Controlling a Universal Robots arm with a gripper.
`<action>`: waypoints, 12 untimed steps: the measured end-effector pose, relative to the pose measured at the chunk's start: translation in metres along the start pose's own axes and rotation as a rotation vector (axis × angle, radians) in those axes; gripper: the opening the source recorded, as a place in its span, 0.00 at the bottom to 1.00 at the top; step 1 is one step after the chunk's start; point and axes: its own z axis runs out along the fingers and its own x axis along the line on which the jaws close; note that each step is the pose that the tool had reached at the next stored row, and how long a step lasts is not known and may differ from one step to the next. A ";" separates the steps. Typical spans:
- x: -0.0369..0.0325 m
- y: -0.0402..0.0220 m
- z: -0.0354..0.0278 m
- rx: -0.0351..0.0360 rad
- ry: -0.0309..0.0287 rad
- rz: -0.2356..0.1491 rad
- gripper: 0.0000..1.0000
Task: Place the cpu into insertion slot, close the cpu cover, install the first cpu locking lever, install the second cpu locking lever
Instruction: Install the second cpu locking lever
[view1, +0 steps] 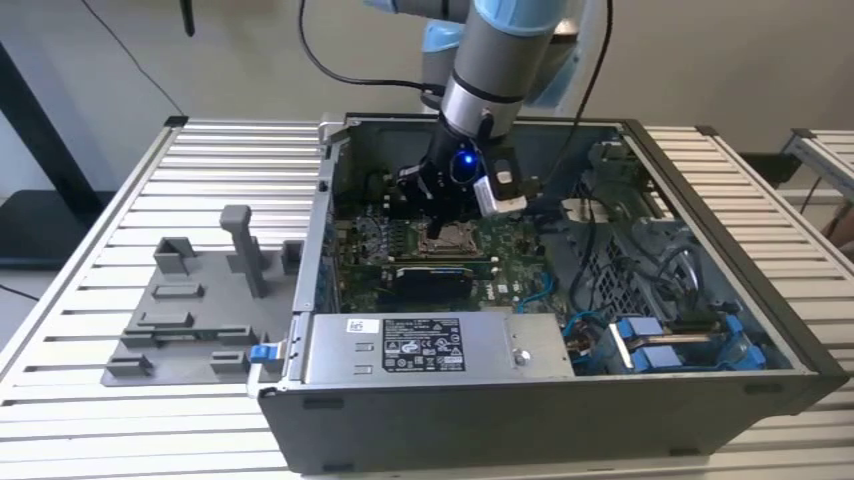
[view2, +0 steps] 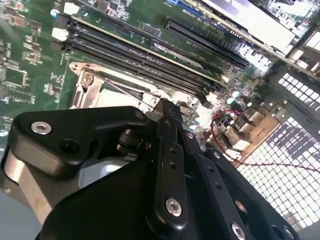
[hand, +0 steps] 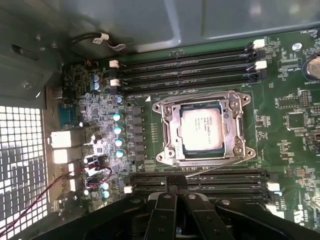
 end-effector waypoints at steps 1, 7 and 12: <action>0.0010 -0.0003 0.0020 0.0001 0.0000 0.000 0.11; 0.0043 -0.0014 0.0128 0.0001 0.0000 0.000 0.11; 0.0041 -0.0015 0.0151 -0.0002 -0.0013 0.000 0.11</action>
